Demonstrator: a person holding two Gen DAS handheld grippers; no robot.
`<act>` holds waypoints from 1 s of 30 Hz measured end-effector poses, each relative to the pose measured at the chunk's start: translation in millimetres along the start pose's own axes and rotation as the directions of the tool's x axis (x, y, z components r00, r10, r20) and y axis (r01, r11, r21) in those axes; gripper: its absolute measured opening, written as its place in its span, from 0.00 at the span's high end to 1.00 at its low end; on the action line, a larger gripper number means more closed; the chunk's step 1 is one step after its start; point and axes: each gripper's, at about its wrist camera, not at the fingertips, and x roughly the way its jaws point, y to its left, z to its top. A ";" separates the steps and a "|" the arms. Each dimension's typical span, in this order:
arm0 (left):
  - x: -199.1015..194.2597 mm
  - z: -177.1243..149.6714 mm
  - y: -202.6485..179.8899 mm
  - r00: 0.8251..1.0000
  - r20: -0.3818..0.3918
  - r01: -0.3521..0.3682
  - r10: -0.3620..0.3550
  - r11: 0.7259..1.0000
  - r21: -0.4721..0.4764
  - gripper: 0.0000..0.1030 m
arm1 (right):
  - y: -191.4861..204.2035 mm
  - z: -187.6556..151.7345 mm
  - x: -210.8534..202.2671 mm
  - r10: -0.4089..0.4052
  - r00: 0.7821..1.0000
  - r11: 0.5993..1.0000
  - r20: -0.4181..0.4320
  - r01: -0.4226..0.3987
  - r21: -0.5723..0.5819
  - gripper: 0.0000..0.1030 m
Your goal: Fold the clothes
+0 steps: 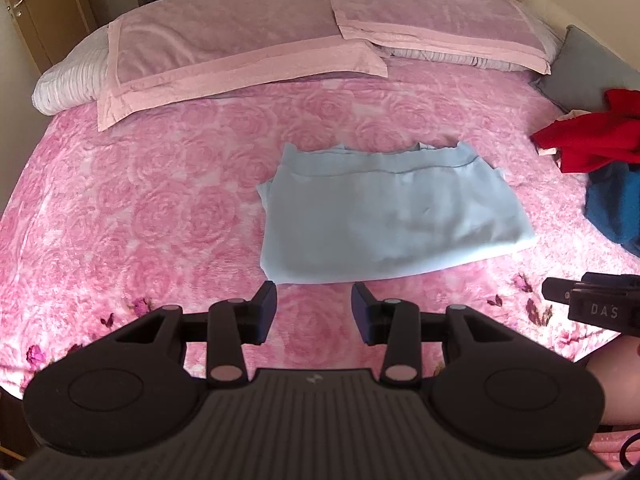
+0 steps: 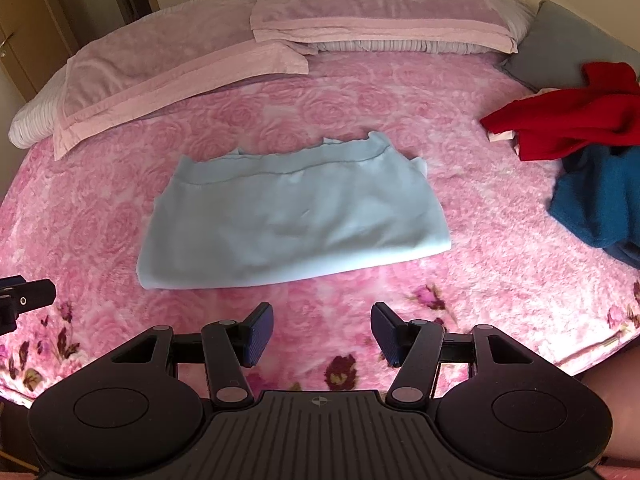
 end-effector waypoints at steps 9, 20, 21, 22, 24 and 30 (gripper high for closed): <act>39.8 4.2 -2.6 0.994 -0.034 0.097 -0.100 0.992 -0.078 0.65 | -49.8 4.2 40.8 0.078 0.996 0.982 -0.048 -0.069 0.175 0.44; 161.5 13.6 -48.2 0.987 -0.112 0.096 -0.111 0.987 -0.128 0.65 | -190.2 -1.6 145.3 0.270 0.963 0.721 0.011 -0.209 0.660 0.44; 172.7 13.8 -51.6 0.987 -0.115 0.098 -0.114 0.986 -0.131 0.66 | -199.9 -3.1 155.4 0.274 0.961 0.697 0.025 -0.216 0.684 0.44; 184.0 14.1 -55.1 0.986 -0.117 0.101 -0.116 0.986 -0.133 0.66 | -208.7 -6.0 166.8 0.278 0.960 0.668 0.036 -0.220 0.711 0.44; 204.2 14.8 -62.1 0.986 -0.119 0.102 -0.118 0.986 -0.134 0.66 | -224.1 -12.7 188.5 0.286 0.956 0.597 0.063 -0.230 0.768 0.44; 257.3 4.8 -86.7 0.987 -0.131 0.086 -0.094 0.994 -0.064 0.66 | -250.4 -30.8 230.3 0.294 0.933 0.410 0.207 -0.319 0.854 0.44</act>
